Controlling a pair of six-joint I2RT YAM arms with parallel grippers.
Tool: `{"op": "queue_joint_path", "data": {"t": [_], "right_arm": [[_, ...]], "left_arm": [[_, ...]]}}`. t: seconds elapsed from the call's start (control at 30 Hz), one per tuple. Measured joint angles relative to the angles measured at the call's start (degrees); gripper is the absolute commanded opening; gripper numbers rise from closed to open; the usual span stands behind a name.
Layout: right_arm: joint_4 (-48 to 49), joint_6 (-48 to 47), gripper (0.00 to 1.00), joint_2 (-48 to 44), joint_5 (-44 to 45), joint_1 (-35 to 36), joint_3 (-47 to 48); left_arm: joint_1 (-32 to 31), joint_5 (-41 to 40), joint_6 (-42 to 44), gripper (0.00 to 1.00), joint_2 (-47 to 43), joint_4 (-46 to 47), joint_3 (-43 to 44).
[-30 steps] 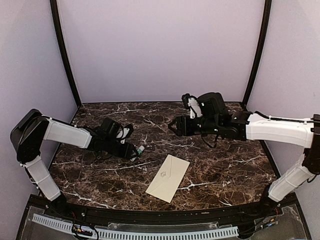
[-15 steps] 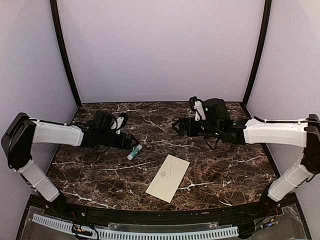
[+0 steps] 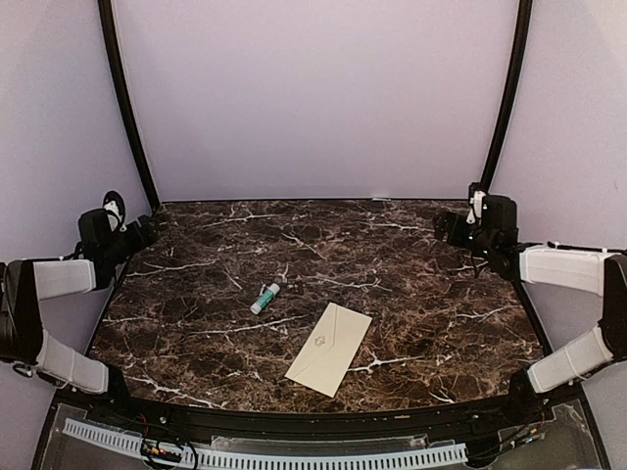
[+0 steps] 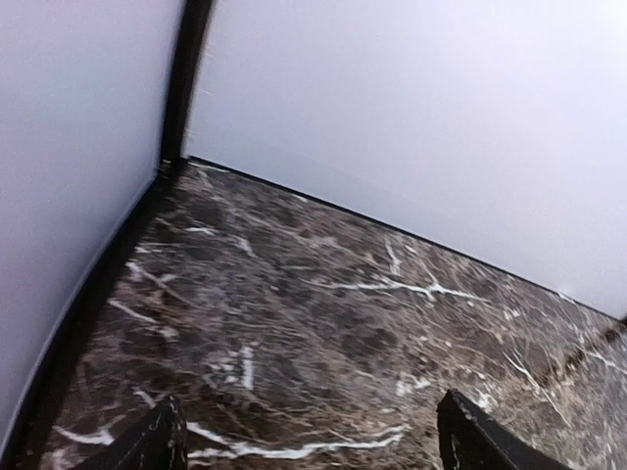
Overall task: Place the letter into the envelope and seal it
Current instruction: Reset both arms
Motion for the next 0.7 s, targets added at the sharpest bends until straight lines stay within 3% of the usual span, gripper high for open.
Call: {"op": "queue_joint_path", "data": {"t": [0.1,0.33,0.7], "right_arm": [[4.2,-2.3,0.98,-7.3,0.7,-6.3,-6.3],[21.2,-8.7,0.99,-20.8,2.5,-11.3,-24.9],[31.3,-12.6,0.99,-21.9,4.8,-11.5,-32.4]], "left_arm": [[4.5,-3.7,0.4,0.9,-4.3,6.1,-6.3],[4.7,-11.1,5.2,0.93,-9.8,24.0,-20.6],[4.7,-10.7,9.3,0.96,-7.3,34.2,-24.9]]}}
